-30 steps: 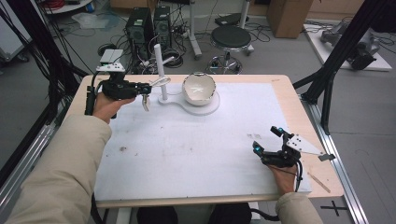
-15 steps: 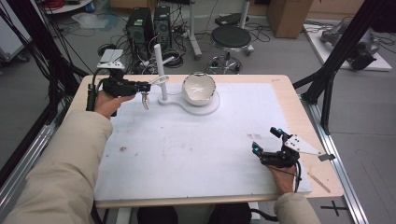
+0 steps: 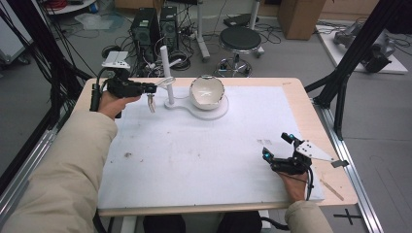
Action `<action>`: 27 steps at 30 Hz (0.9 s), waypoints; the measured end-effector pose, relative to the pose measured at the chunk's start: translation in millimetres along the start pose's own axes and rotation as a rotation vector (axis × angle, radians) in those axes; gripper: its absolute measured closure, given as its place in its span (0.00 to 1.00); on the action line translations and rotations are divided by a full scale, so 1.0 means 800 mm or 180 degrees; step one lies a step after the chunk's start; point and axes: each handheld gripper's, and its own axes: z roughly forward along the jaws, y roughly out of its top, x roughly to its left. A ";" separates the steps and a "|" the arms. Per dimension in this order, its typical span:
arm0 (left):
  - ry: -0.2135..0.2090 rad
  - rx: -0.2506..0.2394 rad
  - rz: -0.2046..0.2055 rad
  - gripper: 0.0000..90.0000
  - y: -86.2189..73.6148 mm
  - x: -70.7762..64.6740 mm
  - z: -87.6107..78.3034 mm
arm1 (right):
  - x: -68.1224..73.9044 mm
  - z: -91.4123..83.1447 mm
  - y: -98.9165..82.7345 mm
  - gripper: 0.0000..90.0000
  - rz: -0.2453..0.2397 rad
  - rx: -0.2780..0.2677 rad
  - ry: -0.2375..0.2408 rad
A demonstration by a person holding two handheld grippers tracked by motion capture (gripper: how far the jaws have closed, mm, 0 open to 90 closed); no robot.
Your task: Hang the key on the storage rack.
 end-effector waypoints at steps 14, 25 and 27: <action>0.0116 0.0055 -0.0125 0.83 -0.008 0.019 0.004 | 0.000 0.001 0.000 0.01 -0.0014 -0.0004 -0.0009; 0.0149 0.0079 -0.0112 0.82 -0.014 0.026 0.012 | 0.000 0.001 0.000 0.01 -0.0012 0.0002 0.0006; 0.0151 0.0093 -0.0105 0.82 -0.015 0.026 0.012 | 0.000 0.001 0.000 0.01 0.0007 0.0008 0.0003</action>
